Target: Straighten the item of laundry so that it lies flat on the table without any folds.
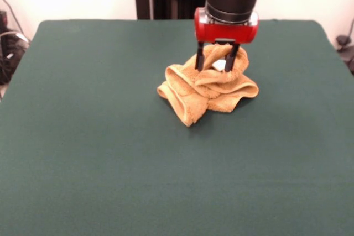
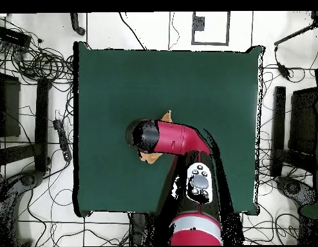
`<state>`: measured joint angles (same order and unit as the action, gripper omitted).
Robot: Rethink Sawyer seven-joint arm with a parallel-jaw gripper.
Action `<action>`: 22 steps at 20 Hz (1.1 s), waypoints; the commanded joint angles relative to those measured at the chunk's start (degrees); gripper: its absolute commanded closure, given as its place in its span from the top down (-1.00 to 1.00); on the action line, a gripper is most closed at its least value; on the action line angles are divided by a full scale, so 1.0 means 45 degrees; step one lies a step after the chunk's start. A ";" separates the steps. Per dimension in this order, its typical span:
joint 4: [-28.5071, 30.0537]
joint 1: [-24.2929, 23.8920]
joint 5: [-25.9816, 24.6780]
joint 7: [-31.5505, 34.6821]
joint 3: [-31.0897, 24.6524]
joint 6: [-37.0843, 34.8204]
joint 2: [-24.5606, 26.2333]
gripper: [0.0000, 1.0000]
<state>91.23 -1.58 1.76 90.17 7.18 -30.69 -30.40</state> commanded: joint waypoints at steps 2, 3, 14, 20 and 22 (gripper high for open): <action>0.0356 0.0154 0.0620 0.3035 -0.0500 0.0367 0.0478 1.00; 0.0362 0.0170 0.0599 0.3054 -0.0476 0.0420 0.0525 1.00; 0.0972 0.0104 0.0754 0.3345 -0.0699 0.1634 0.0876 1.00; 0.0980 0.0124 0.0842 0.3367 -0.0700 0.1717 0.0952 1.00; 0.0958 0.0140 0.0857 0.3344 -0.0692 0.1679 0.0958 1.00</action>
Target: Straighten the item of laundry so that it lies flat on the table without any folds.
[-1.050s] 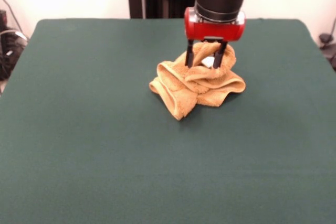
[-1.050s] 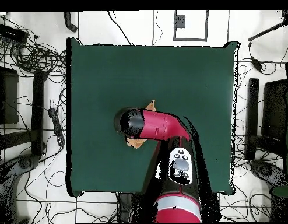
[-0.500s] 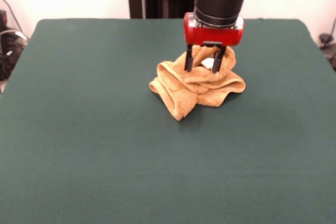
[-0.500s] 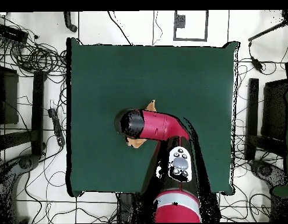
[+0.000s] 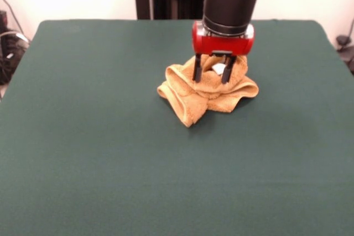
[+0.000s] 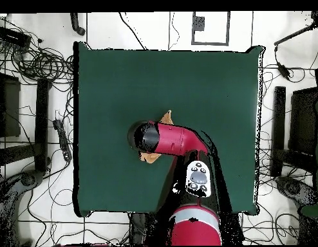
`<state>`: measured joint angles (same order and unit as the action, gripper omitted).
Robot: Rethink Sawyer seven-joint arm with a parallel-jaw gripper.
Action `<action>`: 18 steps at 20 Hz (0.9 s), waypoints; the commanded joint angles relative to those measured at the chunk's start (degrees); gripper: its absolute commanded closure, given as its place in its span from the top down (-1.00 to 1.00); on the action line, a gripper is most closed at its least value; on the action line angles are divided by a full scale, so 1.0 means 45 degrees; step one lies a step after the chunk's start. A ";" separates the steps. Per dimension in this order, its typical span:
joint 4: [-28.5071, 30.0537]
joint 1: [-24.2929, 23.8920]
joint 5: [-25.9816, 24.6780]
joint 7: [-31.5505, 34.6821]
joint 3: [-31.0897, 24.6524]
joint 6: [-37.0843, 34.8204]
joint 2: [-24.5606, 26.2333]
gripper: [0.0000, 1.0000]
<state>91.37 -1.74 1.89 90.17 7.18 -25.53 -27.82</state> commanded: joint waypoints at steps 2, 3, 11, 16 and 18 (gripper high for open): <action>0.0891 0.0178 0.0857 0.3314 -0.0702 0.0501 0.0403 1.00; 0.0880 0.0184 0.0872 0.3311 -0.0698 0.0484 0.0408 1.00; 0.0921 0.0211 0.1022 0.3243 -0.0646 0.0365 0.0365 1.00; 0.1071 0.0095 0.1013 0.3114 -0.0807 0.0760 0.0483 1.00; 0.1228 0.0026 0.0998 0.3185 -0.0883 0.1192 0.0606 1.00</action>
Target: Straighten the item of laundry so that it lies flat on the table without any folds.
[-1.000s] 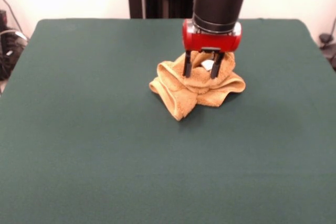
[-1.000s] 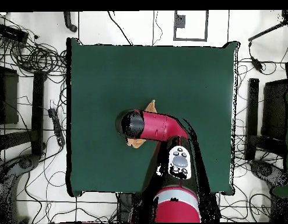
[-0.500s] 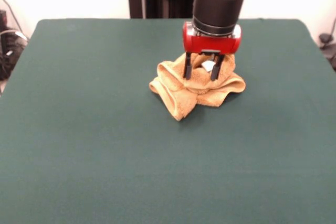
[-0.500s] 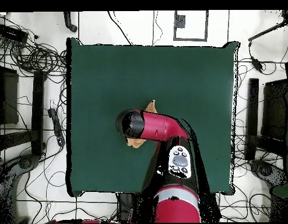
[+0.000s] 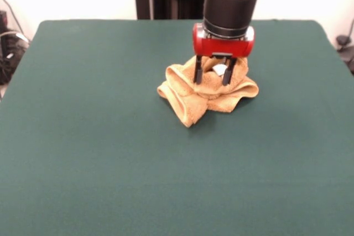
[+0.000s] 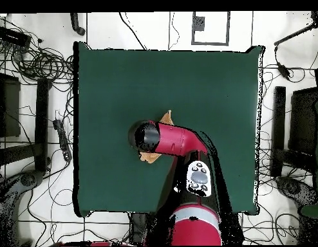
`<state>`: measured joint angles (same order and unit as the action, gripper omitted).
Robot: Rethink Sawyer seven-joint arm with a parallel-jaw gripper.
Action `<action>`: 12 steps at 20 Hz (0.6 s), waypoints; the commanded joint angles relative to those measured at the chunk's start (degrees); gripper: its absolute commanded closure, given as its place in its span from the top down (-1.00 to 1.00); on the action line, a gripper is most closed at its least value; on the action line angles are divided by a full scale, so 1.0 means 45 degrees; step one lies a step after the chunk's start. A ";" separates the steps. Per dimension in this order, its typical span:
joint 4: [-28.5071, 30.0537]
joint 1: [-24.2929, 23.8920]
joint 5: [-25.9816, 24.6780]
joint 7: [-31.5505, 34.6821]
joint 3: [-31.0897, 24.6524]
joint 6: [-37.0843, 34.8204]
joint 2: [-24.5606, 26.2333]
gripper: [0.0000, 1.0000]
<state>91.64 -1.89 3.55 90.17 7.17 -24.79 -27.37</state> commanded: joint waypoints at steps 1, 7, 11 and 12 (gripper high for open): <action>0.1189 0.0041 0.0595 0.3167 -0.0895 0.1154 0.0552 1.00; 0.1238 0.0030 0.0461 0.3032 -0.0859 0.1555 0.0775 1.00; 0.1222 0.0099 0.0345 0.2900 -0.0732 0.1613 0.0878 1.00; 0.1219 0.0103 0.0352 0.2883 -0.0730 0.1587 0.0878 1.00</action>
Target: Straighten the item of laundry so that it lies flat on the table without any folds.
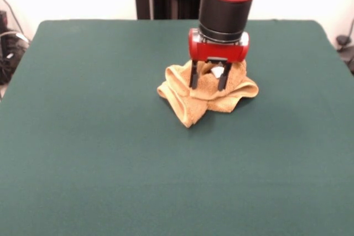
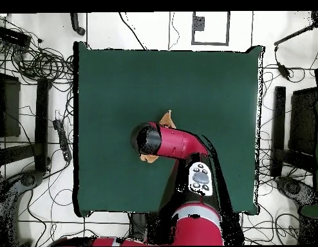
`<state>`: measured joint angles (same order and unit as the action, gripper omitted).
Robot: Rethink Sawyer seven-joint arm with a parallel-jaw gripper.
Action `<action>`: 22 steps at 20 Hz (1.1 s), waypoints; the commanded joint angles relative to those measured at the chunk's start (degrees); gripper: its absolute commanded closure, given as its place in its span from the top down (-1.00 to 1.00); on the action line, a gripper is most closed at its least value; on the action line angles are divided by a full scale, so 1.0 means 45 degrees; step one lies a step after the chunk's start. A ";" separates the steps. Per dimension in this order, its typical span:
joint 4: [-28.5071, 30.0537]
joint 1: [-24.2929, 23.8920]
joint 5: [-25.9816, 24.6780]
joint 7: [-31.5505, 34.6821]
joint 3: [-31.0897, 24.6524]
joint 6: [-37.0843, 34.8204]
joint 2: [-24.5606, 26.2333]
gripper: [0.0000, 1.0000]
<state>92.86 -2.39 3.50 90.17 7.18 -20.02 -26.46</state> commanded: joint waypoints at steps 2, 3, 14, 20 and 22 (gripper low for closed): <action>0.0914 0.0230 0.0349 0.2828 -0.0702 0.0438 0.0682 1.00; 0.0905 0.0227 0.0327 0.2790 -0.0698 0.0438 0.0698 1.00; 0.1135 0.0189 0.0168 0.2780 -0.0772 0.1255 0.1031 1.00; 0.1119 0.0162 0.0161 0.2719 -0.0807 0.1359 0.1106 1.00; 0.1119 0.0129 0.0121 0.2645 -0.0850 0.1421 0.1139 1.00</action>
<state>92.85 -2.39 3.49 90.17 7.17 -15.96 -24.53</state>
